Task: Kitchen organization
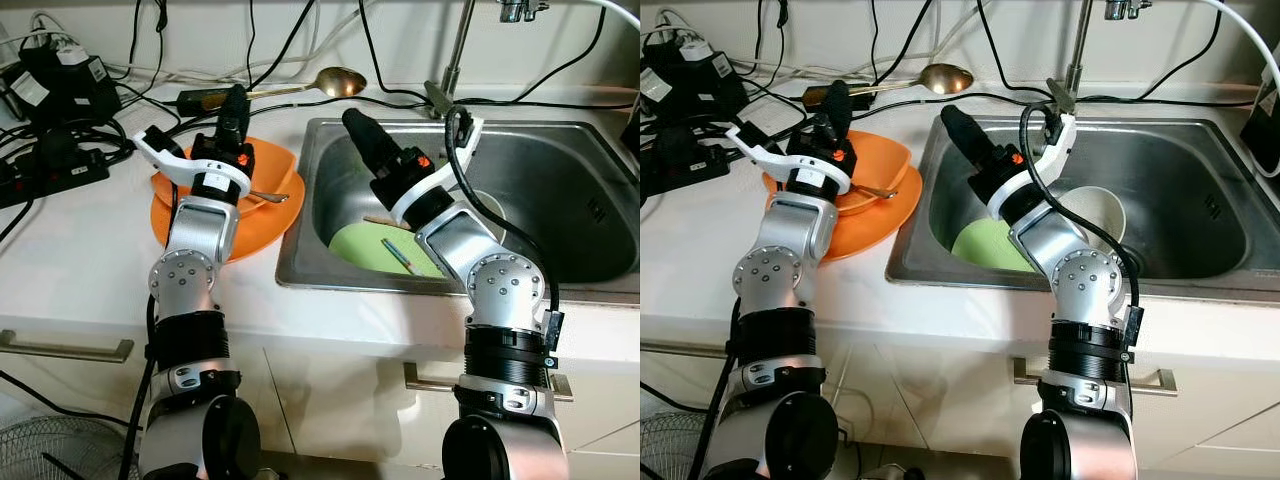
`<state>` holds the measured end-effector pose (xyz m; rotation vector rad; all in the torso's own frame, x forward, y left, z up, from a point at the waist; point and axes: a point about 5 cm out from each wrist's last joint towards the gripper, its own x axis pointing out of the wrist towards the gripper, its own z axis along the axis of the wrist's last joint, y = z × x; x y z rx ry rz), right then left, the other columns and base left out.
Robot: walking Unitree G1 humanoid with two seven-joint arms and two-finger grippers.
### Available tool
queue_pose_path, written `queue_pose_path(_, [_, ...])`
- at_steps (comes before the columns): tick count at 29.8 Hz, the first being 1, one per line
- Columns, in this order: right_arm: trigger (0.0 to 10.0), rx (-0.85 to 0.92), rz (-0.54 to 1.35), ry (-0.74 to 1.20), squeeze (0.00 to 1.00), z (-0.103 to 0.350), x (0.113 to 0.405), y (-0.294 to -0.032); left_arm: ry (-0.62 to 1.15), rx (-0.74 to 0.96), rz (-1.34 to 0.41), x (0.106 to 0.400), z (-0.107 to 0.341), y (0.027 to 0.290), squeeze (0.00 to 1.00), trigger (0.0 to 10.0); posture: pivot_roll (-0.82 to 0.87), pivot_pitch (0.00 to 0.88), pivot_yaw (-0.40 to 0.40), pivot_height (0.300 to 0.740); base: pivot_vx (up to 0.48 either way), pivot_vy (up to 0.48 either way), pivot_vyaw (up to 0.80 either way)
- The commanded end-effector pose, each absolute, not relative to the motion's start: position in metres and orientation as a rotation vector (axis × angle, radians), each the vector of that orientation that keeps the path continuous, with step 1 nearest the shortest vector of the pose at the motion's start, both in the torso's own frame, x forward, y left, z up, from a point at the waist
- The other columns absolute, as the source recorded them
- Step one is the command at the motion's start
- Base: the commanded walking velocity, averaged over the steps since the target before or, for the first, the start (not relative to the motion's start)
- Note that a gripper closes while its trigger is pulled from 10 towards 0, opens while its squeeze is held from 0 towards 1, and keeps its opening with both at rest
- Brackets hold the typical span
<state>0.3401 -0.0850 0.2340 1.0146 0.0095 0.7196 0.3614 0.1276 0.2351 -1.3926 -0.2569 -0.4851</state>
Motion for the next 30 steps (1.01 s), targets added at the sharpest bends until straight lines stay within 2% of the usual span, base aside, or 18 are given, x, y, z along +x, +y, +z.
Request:
queue_pose_path(1, [10.0,1.07,0.758,-0.01,0.0,0.241,0.337,-0.071,-0.191,-1.502,-0.588,0.356,0.239,0.081,0.0,0.0,-0.07,0.01,0.089,0.74,0.0,0.0,0.0])
queue_pose_path(13, [10.0,1.076,0.816,-0.02,0.0,0.249,0.343,-0.056,-0.132,-1.51,-0.634,0.349,0.236,0.064,0.0,0.0,-0.07,0.018,0.081,0.74,0.0,0.0,0.0])
queue_pose_path(18, [10.0,1.064,0.82,-0.06,0.0,0.255,0.35,-0.058,-0.101,-1.513,-0.673,0.344,0.238,0.054,0.0,0.0,-0.08,0.024,0.085,0.74,0.0,0.0,0.0])
queue_pose_path(30, [10.0,1.049,0.801,-0.085,0.0,0.257,0.356,-0.062,-0.083,-1.482,-0.719,0.339,0.24,0.051,0.0,0.0,-0.07,0.028,0.081,0.74,0.0,0.0,0.0])
